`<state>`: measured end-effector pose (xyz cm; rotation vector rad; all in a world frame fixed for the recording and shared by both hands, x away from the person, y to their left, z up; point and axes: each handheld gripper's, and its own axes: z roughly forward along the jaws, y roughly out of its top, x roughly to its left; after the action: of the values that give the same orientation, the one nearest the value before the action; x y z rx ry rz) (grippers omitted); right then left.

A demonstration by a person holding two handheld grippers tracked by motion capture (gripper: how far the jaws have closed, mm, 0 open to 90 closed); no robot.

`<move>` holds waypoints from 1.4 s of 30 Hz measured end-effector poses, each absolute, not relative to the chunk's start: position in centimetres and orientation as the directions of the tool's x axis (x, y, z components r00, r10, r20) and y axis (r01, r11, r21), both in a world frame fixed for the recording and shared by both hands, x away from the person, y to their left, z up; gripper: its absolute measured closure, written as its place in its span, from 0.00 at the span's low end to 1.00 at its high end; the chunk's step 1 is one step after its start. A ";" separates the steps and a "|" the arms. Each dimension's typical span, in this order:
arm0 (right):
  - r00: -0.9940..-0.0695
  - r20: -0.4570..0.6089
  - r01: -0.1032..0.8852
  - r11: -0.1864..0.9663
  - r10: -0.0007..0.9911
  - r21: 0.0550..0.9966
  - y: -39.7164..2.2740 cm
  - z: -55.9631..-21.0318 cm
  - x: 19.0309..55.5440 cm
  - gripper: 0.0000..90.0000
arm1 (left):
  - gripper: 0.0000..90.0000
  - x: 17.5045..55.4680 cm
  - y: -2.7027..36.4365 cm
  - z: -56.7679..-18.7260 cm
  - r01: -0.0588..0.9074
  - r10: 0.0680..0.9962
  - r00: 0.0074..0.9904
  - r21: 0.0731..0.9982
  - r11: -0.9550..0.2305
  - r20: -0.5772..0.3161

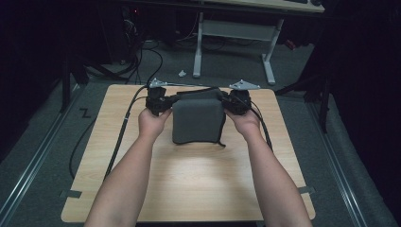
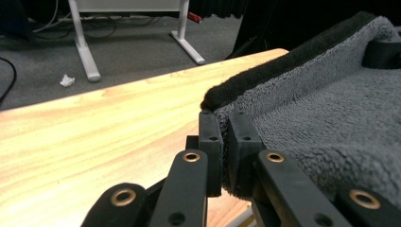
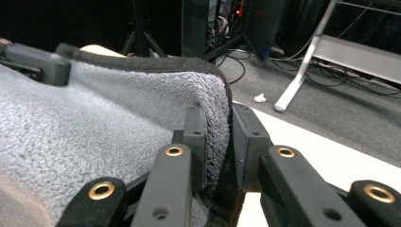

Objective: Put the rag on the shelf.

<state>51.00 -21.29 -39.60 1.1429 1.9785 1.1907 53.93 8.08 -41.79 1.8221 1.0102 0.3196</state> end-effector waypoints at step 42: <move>-0.448 0.136 0.510 0.128 0.883 0.851 -23.7 -44.7 51.2 0.68 | 0.88 53.1 8.4 -47.1 0.604 0.713 0.607 0.787 -0.126 -0.352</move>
<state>51.20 -23.72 -44.66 1.3438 2.0099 1.2550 53.08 8.36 -47.07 1.8145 1.0669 0.1331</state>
